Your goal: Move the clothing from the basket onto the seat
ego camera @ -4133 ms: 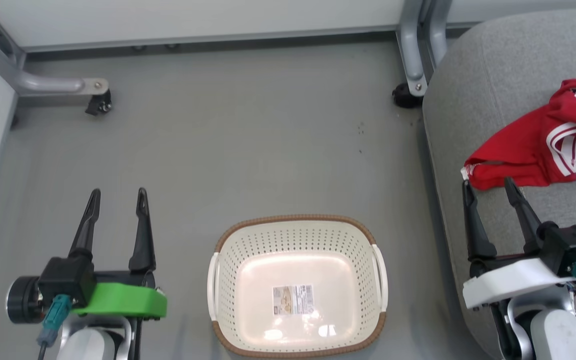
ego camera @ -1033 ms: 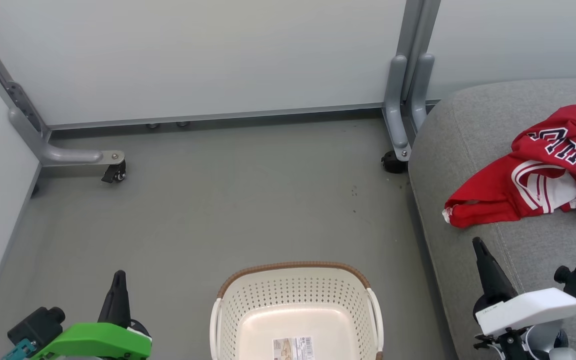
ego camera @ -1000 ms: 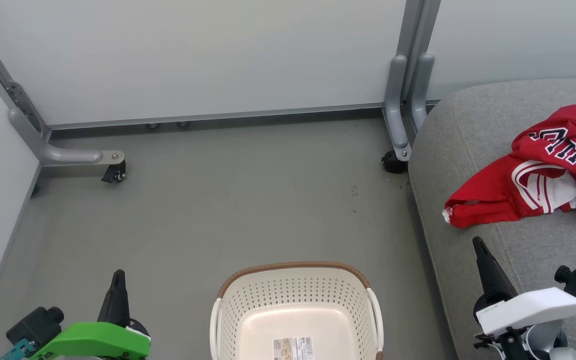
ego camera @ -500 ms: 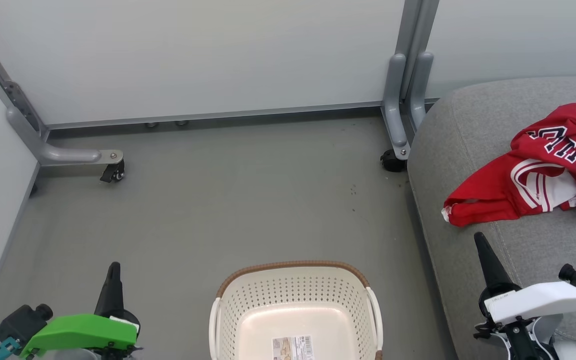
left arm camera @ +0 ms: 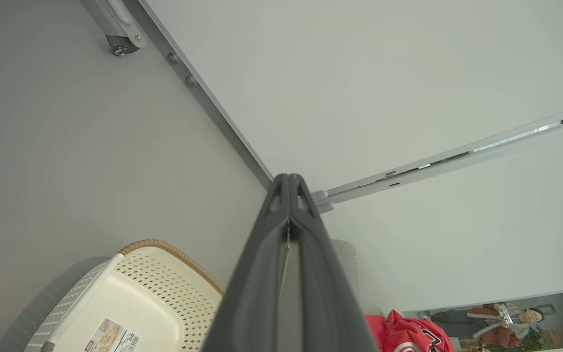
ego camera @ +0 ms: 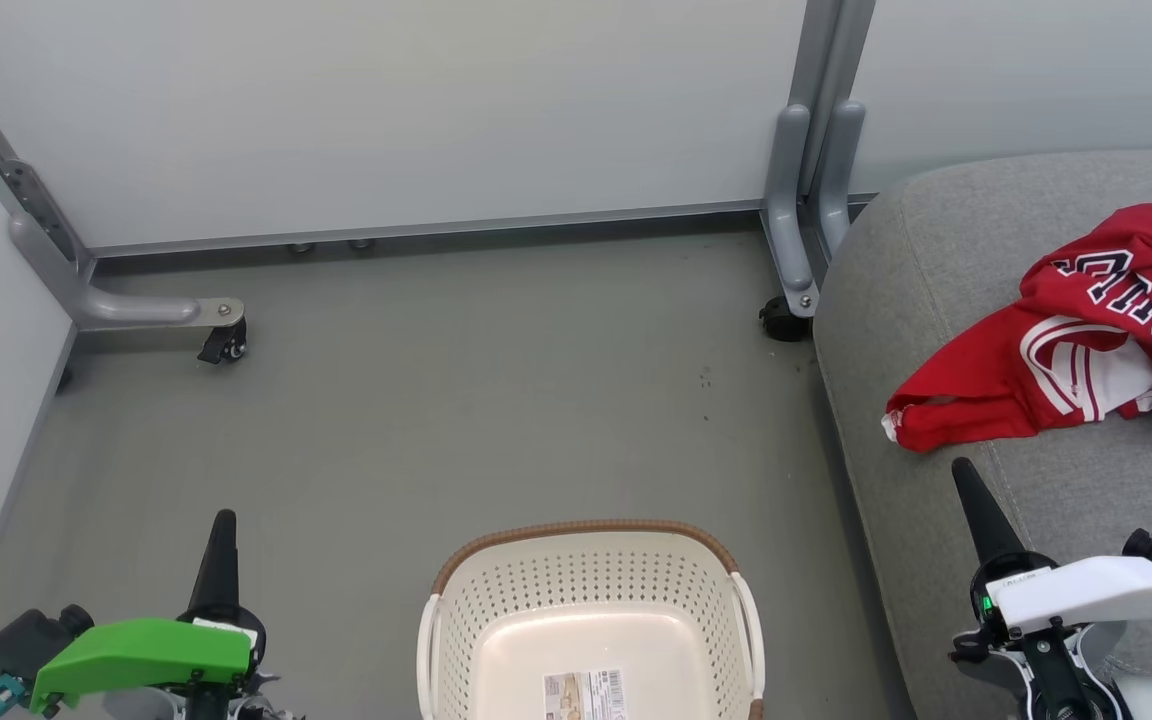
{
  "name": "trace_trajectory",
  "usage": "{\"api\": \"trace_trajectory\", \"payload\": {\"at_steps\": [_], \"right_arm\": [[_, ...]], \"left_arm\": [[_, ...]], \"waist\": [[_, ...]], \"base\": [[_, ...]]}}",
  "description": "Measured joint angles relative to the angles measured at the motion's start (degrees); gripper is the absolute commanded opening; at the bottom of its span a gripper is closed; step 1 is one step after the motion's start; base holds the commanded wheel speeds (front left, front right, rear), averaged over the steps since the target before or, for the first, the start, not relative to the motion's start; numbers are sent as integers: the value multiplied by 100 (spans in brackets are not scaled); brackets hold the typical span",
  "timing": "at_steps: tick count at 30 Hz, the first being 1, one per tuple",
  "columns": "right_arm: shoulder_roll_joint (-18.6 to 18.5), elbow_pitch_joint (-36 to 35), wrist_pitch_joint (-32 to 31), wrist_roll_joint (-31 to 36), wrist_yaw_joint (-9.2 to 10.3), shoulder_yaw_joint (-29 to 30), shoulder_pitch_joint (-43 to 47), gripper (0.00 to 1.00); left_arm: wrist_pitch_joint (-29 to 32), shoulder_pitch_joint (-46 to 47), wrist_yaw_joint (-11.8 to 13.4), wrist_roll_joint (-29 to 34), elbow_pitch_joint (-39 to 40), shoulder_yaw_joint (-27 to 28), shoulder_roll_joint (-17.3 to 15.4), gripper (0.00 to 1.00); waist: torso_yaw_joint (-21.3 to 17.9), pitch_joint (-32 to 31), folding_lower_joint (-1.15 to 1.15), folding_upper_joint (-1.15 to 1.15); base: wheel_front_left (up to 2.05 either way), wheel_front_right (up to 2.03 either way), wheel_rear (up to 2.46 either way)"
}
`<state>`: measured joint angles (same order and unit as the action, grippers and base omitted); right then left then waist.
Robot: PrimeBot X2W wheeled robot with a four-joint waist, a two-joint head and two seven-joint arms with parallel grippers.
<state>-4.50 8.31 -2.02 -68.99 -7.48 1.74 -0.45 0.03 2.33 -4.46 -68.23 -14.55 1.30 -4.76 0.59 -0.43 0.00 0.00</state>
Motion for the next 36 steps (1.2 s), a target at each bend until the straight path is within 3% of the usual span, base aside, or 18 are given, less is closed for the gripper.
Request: {"api": "trace_trajectory", "payload": {"at_steps": [36], "right_arm": [[2, 396, -178, -1759, 0, 169, -360, 0]], "left_arm": [[470, 244, -208, -1690, 31, 372, 140, 0]], "waist": [[-39, 40, 0, 0]], "base": [[0, 0, 0]]}}
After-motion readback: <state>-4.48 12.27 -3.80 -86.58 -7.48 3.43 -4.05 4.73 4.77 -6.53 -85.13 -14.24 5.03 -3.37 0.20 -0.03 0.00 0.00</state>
